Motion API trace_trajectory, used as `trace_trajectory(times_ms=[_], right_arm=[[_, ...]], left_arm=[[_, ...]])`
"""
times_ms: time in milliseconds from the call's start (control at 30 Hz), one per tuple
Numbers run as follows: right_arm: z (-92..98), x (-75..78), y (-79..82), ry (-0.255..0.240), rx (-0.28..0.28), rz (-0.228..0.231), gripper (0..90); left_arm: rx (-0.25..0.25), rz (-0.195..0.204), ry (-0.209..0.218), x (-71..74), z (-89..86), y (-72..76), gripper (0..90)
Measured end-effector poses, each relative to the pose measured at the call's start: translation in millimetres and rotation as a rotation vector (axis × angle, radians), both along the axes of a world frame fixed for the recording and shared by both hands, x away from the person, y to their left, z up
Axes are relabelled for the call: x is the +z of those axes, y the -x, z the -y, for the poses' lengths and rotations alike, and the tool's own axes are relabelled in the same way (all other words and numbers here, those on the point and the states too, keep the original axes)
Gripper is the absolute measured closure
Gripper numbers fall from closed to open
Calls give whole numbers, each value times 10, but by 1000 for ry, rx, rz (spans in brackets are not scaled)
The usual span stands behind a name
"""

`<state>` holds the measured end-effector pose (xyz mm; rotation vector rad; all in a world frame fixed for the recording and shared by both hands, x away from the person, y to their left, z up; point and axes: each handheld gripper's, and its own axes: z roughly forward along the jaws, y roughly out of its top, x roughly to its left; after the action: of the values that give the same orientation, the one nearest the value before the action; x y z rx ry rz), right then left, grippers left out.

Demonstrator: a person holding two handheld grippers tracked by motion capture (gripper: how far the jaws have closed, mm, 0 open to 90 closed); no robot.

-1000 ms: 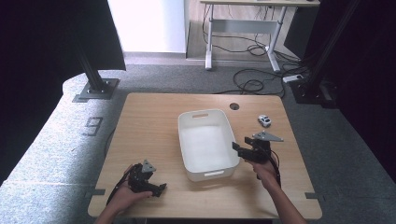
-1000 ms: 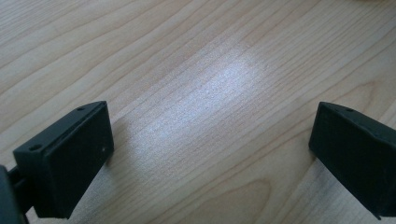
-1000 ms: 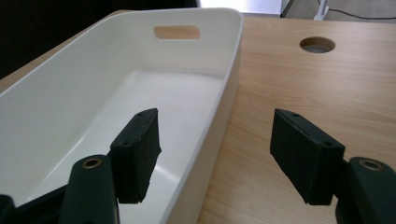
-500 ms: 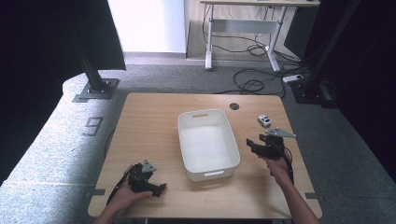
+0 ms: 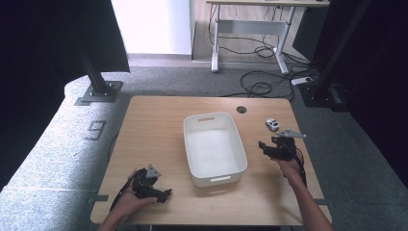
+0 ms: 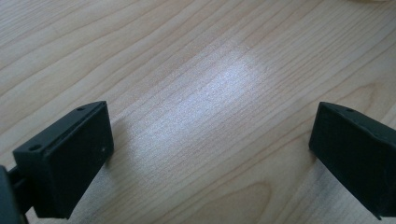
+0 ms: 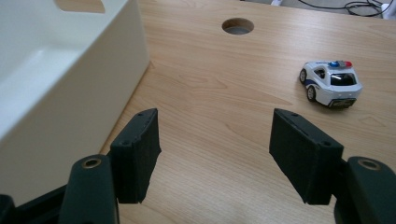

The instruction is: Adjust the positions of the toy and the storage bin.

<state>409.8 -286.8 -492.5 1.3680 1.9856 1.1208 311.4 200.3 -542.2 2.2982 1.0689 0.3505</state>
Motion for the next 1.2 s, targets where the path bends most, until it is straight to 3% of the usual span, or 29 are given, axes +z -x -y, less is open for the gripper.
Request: trace_trajectory(times_ms=[567,800,900,967,1200], right_arm=[[161,-161,-186,14,-43,-44,344],[165,-179,-215,26,-52,-32,355],[180,-197,-253,46,-57,-55,346],[186,-186,-276,74,-56,-53,346],[204,-143,-316,71,-55,-34,348]], left_arm=[[3,0,-1,1,6,-1,0],[3,0,1,0,7,-3,0],[2,0,1,0,7,-3,0],[2,0,1,-1,7,-3,0],[2,2,2,-2,8,-3,0]])
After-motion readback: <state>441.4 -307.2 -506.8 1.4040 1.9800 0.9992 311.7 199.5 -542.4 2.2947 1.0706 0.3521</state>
